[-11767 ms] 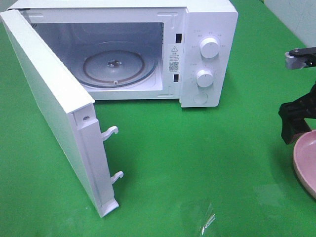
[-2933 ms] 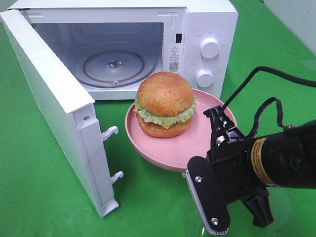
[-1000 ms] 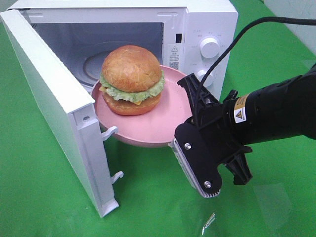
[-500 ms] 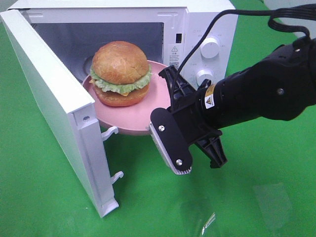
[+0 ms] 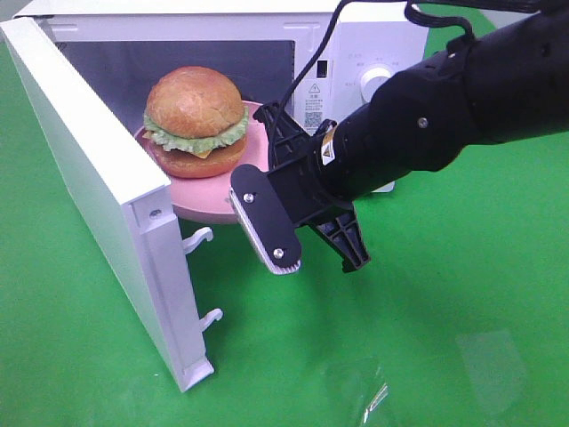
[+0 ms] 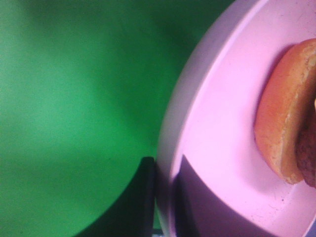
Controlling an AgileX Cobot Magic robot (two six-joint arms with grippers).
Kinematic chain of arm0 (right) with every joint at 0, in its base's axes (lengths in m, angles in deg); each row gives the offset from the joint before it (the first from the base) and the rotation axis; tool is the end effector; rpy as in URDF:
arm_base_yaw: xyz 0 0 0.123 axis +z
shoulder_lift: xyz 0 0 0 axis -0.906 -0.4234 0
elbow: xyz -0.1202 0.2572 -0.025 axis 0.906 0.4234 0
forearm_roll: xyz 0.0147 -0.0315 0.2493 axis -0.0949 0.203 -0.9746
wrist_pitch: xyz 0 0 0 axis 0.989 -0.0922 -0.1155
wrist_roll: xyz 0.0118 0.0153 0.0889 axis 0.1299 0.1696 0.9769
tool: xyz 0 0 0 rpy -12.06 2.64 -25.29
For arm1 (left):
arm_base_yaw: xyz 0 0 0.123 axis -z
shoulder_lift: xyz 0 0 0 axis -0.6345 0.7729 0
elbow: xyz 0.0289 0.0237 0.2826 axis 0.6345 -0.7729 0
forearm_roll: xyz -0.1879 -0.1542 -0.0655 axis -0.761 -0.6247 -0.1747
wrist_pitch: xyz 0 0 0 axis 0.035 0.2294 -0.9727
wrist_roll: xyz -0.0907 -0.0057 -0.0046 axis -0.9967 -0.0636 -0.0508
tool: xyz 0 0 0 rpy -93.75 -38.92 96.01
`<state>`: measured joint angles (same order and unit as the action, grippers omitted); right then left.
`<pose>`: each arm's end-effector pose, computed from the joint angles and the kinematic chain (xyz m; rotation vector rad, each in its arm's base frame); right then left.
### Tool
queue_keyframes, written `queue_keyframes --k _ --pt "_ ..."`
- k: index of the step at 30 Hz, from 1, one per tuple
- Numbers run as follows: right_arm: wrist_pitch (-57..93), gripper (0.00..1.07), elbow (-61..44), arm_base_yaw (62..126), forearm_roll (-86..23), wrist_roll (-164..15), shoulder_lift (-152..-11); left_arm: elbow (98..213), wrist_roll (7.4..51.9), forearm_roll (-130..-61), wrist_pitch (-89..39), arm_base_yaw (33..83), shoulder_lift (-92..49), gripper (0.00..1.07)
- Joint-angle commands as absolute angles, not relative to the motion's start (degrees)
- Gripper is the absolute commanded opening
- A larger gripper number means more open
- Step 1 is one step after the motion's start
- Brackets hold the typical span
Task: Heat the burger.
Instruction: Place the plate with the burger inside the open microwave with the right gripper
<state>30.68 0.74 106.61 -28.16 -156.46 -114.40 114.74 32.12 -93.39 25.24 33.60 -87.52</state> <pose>0.2748 0.2435 0.1877 -2.2142 1.0077 -0.3960 -0.0004 -0.0172 0.2825 0.0167 2.0617 -0.1294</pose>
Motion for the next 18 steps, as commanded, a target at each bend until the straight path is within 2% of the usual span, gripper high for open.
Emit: queue_keyframes --k 1,18 --pt "28.56 0.0 -2.3 106.32 -28.39 -155.94 -114.86 114.68 32.23 -93.97 25.01 33.65 -87.52 0.98" --pt "35.84 0.0 -16.56 105.57 -28.39 -154.34 -124.37 114.68 32.23 -93.97 25.01 33.65 -87.52 0.98"
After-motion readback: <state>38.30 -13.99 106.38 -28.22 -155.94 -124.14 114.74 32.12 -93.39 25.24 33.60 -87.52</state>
